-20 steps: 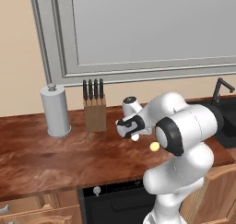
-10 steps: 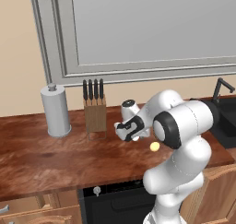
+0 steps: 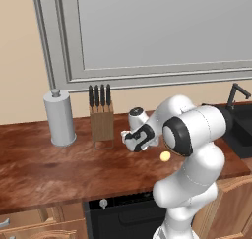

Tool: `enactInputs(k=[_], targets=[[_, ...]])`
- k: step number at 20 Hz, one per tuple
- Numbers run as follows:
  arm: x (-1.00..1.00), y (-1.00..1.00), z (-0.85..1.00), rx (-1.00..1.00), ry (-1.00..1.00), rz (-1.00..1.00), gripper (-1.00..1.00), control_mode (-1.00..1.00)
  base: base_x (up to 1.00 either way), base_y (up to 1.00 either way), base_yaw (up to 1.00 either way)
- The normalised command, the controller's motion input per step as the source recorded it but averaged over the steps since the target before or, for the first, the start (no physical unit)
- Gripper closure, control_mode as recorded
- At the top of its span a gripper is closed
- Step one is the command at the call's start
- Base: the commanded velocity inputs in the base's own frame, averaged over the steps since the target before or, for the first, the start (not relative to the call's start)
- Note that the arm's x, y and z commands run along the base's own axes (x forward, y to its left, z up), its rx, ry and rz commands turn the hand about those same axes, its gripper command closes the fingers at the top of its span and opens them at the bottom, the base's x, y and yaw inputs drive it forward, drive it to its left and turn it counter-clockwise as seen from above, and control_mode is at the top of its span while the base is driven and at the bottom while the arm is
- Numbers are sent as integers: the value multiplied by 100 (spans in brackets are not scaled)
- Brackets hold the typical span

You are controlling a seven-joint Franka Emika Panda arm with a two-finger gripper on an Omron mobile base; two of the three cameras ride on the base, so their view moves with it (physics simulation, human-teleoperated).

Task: Gather the eggs and milk located in the vicinity of the sink area and place them right next to the bowl.

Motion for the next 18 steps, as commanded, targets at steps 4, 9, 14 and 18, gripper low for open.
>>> enactInputs(k=[4,9,14,18], targets=[[0,-30,-1,0,-18,-3,100,-100,0,0,0],[0,-19,0,0,-13,-17,100,-100,0,0,0],[0,-2,3,9,0,-29,100,-100,0,0,0],[0,0,12,13,1,-37,100,-100,0,0,0]])
